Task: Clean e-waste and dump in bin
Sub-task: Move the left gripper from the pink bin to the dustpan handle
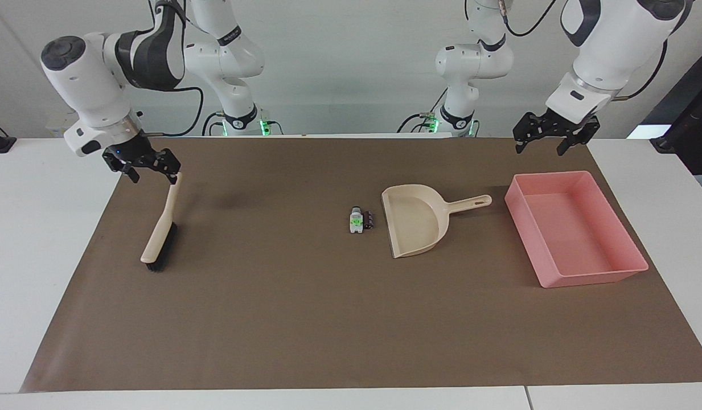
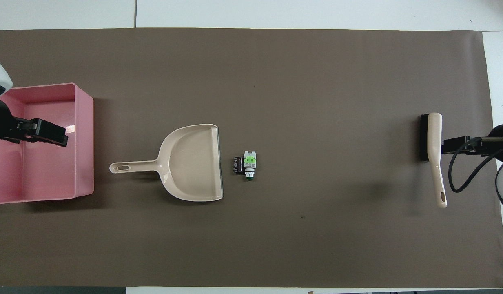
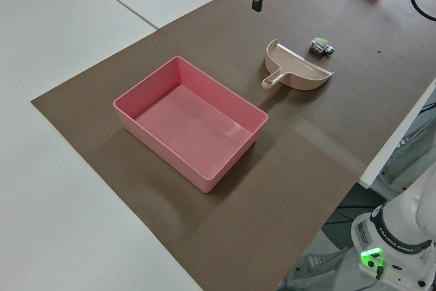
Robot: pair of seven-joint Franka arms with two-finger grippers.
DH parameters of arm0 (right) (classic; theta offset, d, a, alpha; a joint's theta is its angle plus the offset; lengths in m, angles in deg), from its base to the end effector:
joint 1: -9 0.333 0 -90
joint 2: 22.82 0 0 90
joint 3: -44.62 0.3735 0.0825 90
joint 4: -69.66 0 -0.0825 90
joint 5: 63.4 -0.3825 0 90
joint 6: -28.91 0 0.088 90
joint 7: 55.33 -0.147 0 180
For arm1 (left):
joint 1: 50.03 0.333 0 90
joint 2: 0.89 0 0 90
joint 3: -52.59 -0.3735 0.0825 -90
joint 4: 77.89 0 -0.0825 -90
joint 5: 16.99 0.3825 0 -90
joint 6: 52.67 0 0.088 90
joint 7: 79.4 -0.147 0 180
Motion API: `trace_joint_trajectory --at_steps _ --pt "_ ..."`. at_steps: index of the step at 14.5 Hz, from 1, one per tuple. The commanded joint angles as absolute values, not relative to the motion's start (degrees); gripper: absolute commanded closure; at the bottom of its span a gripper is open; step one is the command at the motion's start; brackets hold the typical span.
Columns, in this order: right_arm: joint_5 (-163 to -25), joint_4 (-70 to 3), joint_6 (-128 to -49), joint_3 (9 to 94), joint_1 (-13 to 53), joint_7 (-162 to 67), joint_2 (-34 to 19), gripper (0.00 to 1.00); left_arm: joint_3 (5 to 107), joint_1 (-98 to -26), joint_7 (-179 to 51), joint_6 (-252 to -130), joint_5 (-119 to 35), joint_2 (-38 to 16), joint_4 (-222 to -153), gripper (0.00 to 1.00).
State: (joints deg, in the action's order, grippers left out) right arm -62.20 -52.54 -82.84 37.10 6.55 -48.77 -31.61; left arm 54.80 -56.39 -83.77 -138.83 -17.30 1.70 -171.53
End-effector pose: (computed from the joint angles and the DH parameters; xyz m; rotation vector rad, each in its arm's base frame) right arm 0.4840 -0.0897 0.4883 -3.1353 0.0778 0.0467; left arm 0.5186 -0.0795 0.6313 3.1182 -0.3536 -0.1342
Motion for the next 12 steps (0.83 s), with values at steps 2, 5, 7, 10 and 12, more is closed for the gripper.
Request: trace_joint_trajectory --at_steps 2,5,7,10,12 --pt "-62.52 -59.87 -92.53 37.59 2.94 -41.97 -28.89 0.0 54.61 -60.56 -94.14 -144.59 -16.47 2.72 -177.45 0.01" --pt "-62.52 -62.43 -95.89 37.59 1.54 -41.71 -26.34 0.0 54.7 -63.29 -101.26 -146.97 -15.93 2.72 -181.23 0.01" --pt "-62.52 -63.66 -97.03 37.59 1.09 -41.96 -25.98 0.0 54.7 -63.91 -110.29 -149.69 -15.85 2.8 -185.45 0.02" --pt "-62.96 -65.95 -97.21 37.59 1.09 -42.32 -26.42 0.0 54.7 -65.4 -114.82 -157.33 -13.57 2.72 -191.43 0.03" --pt "-63.05 -66.48 -97.21 37.59 1.18 -42.32 -26.68 0.02 54.7 -67.94 -116.65 -160.76 -10.94 2.72 -194.86 0.02"
